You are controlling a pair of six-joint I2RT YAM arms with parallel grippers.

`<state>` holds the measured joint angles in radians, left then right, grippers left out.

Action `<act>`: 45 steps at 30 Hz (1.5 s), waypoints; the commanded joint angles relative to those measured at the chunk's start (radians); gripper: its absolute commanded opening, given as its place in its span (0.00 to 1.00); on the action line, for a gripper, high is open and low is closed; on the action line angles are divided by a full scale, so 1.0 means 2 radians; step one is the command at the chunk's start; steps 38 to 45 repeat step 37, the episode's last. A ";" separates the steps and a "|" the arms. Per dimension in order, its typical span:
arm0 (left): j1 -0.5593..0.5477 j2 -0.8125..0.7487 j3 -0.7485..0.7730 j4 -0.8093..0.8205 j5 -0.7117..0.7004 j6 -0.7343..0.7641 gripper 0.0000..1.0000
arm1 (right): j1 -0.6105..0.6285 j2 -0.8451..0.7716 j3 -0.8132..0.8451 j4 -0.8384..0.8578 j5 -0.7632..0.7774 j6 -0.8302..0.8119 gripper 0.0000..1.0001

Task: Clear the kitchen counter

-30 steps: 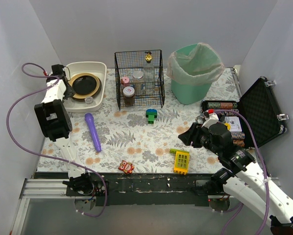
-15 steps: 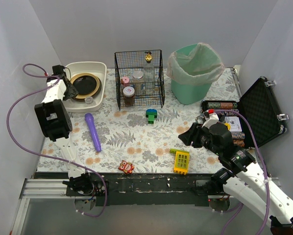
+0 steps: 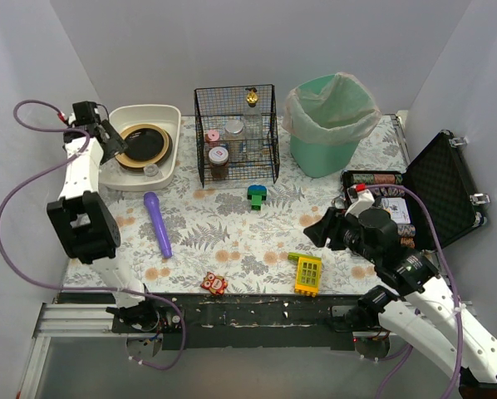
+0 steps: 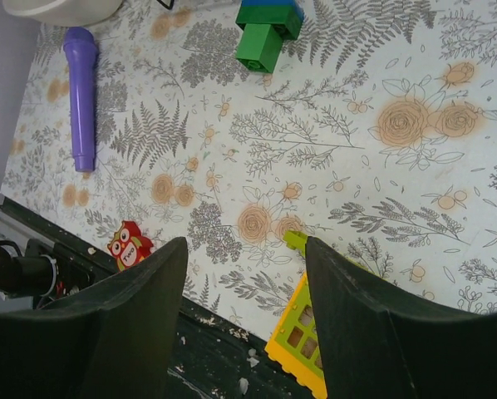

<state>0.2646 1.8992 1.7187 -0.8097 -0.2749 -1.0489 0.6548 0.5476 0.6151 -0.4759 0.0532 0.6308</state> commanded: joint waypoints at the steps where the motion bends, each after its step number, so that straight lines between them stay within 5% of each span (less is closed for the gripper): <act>1: -0.002 -0.131 -0.058 0.025 0.039 -0.012 0.98 | -0.001 0.012 0.056 -0.014 0.015 -0.026 0.69; 14: -0.025 -0.418 -0.345 0.146 0.309 -0.090 0.98 | -0.001 0.048 0.096 -0.057 0.104 -0.031 0.85; 27: -0.058 -0.550 -0.504 0.116 0.305 -0.101 0.98 | -0.001 -0.003 0.031 -0.023 0.154 -0.037 0.85; 45: -0.058 -0.565 -0.514 0.128 0.307 -0.104 0.98 | 0.000 0.015 0.043 -0.041 0.171 -0.038 0.86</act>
